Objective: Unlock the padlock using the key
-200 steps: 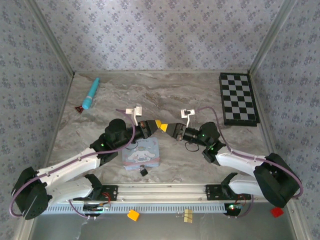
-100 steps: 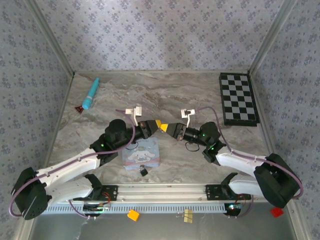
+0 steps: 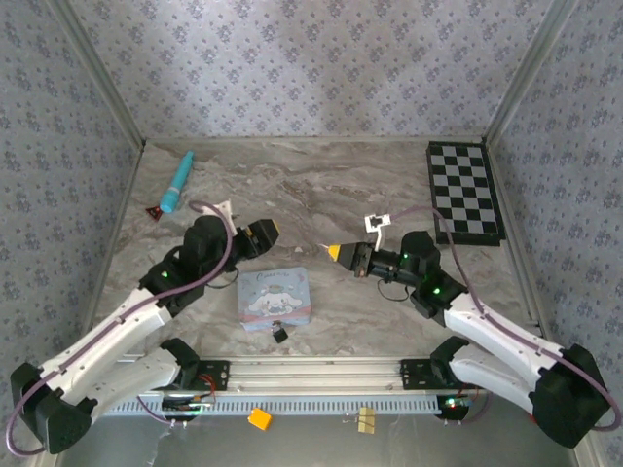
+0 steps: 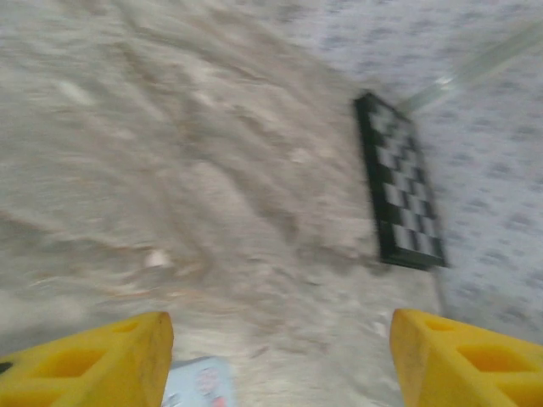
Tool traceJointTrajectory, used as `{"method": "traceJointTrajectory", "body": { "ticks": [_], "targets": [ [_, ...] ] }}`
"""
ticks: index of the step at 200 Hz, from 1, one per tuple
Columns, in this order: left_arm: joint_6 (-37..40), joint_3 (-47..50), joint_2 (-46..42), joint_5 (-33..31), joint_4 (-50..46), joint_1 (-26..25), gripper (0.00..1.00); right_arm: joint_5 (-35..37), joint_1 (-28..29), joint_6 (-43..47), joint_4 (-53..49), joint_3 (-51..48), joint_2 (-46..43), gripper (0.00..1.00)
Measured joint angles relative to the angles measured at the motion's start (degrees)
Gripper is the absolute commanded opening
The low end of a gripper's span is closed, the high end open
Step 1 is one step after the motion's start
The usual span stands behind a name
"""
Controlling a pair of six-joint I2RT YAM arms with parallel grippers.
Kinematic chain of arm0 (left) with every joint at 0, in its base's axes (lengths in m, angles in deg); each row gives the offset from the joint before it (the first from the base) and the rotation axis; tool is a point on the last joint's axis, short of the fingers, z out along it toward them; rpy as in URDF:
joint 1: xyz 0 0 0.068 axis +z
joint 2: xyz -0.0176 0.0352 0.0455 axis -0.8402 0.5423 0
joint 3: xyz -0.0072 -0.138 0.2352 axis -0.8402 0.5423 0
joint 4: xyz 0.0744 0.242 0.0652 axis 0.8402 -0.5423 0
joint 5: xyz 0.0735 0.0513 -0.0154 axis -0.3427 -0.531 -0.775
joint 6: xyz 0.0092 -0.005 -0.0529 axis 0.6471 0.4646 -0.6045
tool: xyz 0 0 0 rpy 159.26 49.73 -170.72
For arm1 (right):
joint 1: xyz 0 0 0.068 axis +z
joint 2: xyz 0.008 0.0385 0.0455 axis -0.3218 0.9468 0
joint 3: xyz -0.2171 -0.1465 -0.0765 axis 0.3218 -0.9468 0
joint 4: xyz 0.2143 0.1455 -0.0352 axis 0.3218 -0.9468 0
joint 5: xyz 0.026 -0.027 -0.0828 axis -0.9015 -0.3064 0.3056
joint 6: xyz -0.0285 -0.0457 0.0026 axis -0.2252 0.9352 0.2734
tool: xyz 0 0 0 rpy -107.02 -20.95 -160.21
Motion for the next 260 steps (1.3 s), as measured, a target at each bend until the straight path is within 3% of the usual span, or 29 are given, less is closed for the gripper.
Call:
{"method": "traceJointTrajectory", "body": {
  "ticks": [35,78,108,161,208,260],
  "targets": [
    [0.1,-8.4,4.5,-8.3,-22.5,-2.8,0.85,4.6,0.0,8.1,-12.5,2.1,-1.8,0.0],
    [-5.5,-8.7,7.8,-12.6,-41.9,-13.7,0.96,8.0,-0.3,13.4,-19.2,2.2,-1.6,0.0],
    [-10.8,-8.7,10.1,-12.6,-49.6,-22.7,1.0,8.2,-1.6,14.9,-20.0,2.2,-0.5,0.0],
    [-11.7,-1.9,11.3,-8.4,-45.4,-28.1,1.0,7.2,-4.6,15.5,-19.7,2.2,1.2,0.0],
    [-9.0,0.3,19.0,-5.9,-39.6,-27.9,1.0,6.7,-5.7,15.4,-19.3,1.9,0.5,0.0],
    [-4.9,0.9,24.1,-4.1,-34.1,-24.0,1.0,6.3,-6.1,15.4,-19.3,1.5,-0.4,0.0]
  ]
}}
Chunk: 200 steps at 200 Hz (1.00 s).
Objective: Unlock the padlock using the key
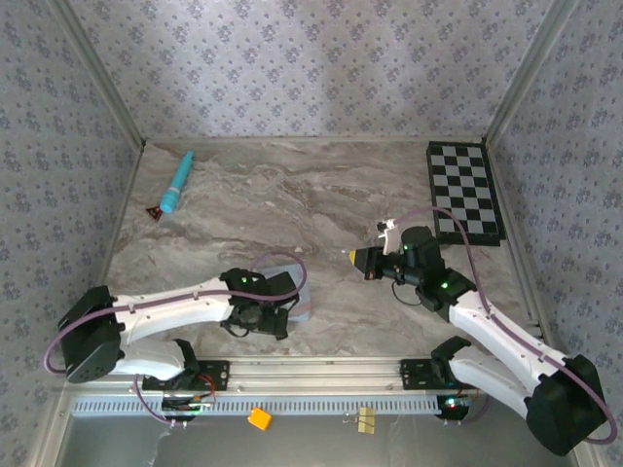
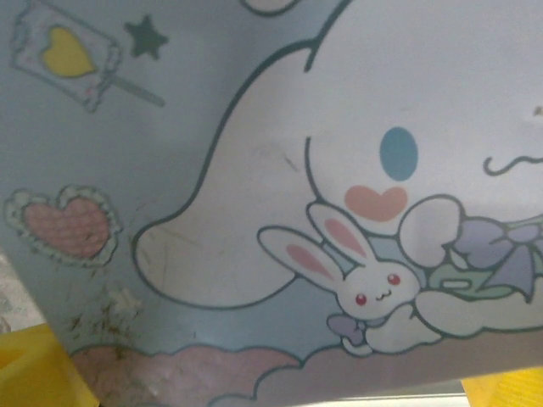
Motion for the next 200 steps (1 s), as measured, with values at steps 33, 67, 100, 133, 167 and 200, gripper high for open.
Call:
{"method": "traceJointTrajectory", "body": {
  "ticks": [33,67,100,133,167,200],
  "targets": [
    [3.0,-0.6,3.6,0.2,3.0,2.6,1.0,0.0,-0.1,0.0,0.0,0.0,-0.9,0.0],
    [7.5,-3.5,7.2,-1.0,4.4,5.7,0.99,0.0,-0.4,0.0,-0.3,-0.1,-1.3,0.0],
    [12.8,-5.4,7.9,-1.7,7.0,10.2,0.99,0.0,-0.4,-0.3,-0.5,-0.3,-1.4,0.0],
    [17.9,-7.4,10.1,-2.0,9.0,14.9,0.98,0.0,-0.4,-0.5,-0.7,-0.3,-1.4,0.0],
    [22.5,-11.5,13.7,-3.6,9.7,18.8,0.98,0.0,-0.4,-0.7,-0.9,-0.3,-1.5,0.0],
    [26.0,-13.8,15.7,-4.3,12.0,23.6,0.97,0.0,-0.4,-1.4,-0.9,-0.3,-1.5,0.0]
  ]
}}
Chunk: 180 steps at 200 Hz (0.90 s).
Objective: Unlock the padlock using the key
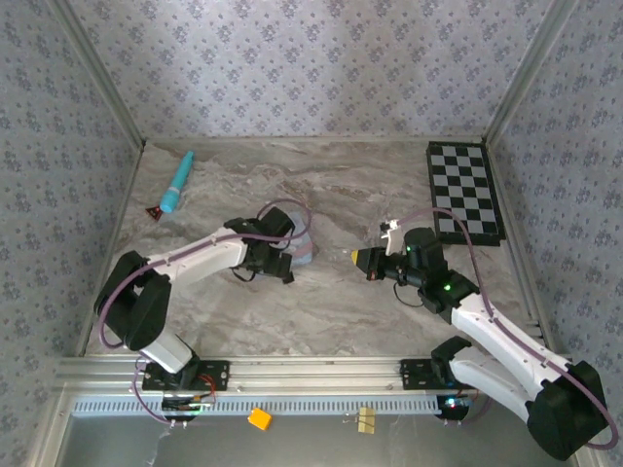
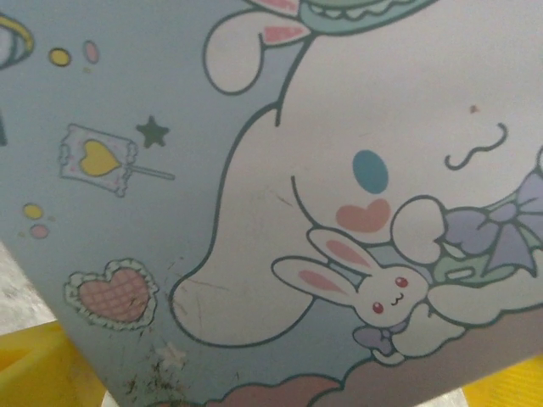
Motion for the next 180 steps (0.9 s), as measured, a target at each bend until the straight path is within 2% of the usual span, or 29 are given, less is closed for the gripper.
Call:
{"method": "traceJointTrajectory", "body": {
  "ticks": [29,71,94,138,180],
  "targets": [
    [2.0,-1.6,1.5,-1.9,0.9,3.0,0.97,0.0,0.0,-0.4,0.0,0.0,-0.1,0.0],
    [1.6,-1.6,0.4,-0.7,3.6,3.0,0.94,0.0,0.0,-0.8,-0.4,-0.1,-1.5,0.0],
    [-1.0,3.0,-5.8,0.7,7.5,1.7,0.91,0.0,0.0,-1.2,-0.4,-0.4,-1.7,0.0],
    [-9.2,13.7,-21.9,3.3,17.8,-4.5,0.89,0.0,0.0,-1.9,-0.3,-1.0,-1.3,0.0],
    [-15.3,22.6,-25.0,4.9,29.5,-5.4,0.85,0.0,0.1,-2.3,0.2,-1.1,-0.7,0.0]
  ]
}}
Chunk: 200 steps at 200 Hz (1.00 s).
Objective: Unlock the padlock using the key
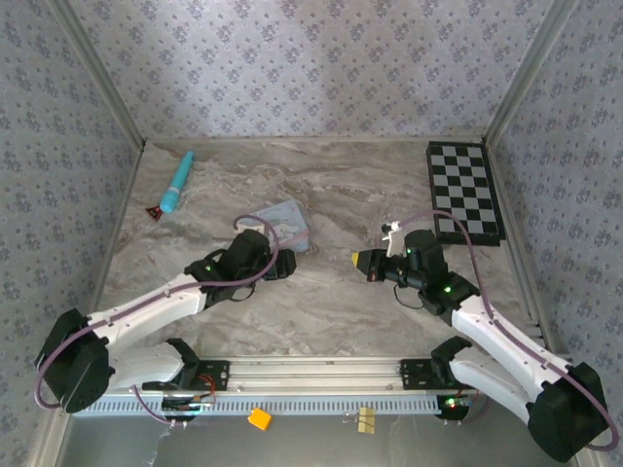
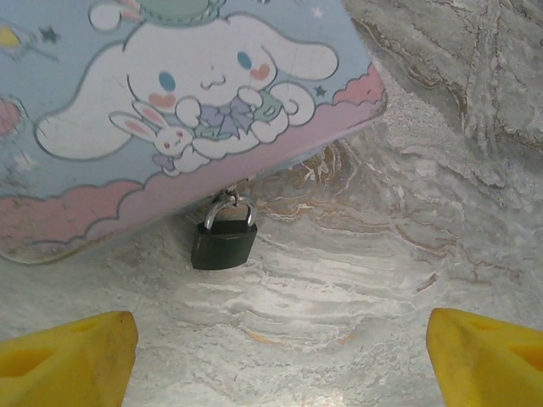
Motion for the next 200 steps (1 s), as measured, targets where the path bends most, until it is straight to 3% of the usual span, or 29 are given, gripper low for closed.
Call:
{"method": "traceJointTrajectory", "body": {
  "ticks": [88,174,200],
  "targets": [
    [-1.5,2.6,11.2,0.1,11.1,0.0,0.75,0.0,0.4,-0.8,0.7,-1.2,-1.2,0.0],
    [-0.9,-2.8,20.3,-1.6,10.8,0.1,0.76,0.0,0.4,-0.8,0.6,-1.6,-2.5,0.0],
    [-0.9,-4.9,22.8,-2.2,10.4,0.1,0.8,0.0,0.4,-0.8,0.6,-1.6,-3.0,0.0]
  ]
}}
